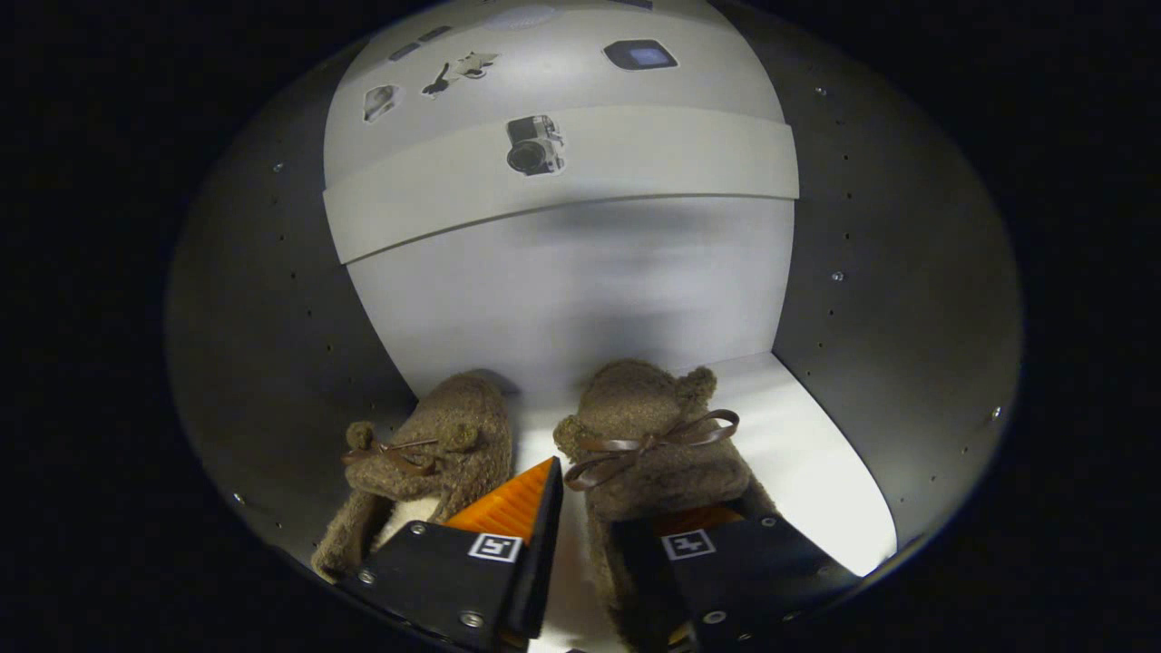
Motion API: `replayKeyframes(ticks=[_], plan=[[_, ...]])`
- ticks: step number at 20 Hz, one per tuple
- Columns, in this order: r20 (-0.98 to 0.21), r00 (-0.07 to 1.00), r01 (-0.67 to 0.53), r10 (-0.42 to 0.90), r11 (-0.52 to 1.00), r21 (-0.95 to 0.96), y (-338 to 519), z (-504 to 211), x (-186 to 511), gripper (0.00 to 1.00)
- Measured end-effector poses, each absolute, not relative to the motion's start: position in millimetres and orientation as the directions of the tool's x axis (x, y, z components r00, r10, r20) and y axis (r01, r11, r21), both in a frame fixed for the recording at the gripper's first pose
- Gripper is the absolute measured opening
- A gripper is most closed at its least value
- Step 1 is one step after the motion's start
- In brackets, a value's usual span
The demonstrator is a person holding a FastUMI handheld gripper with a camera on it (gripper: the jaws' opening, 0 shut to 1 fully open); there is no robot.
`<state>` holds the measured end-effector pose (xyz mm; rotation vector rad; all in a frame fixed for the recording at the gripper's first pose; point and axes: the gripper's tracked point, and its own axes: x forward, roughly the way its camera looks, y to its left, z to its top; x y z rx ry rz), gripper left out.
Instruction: Open the shoe cabinet door, grab the shoes and put them into the shoe cabinet, then close the shoe cabinet door.
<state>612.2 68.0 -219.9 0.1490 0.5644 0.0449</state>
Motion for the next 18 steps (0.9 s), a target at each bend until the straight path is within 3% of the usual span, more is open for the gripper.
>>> replayKeyframes(ticks=[3,7,18], plan=[[-0.521,0.849,-0.013,0.086,0.990,0.142,70,-211,598,0.62],[-0.489,0.867,-0.034,0.100,0.989,0.143,72,-189,570,0.73],[-0.433,0.901,0.026,0.016,0.996,0.091,44,-146,452,0.83]])
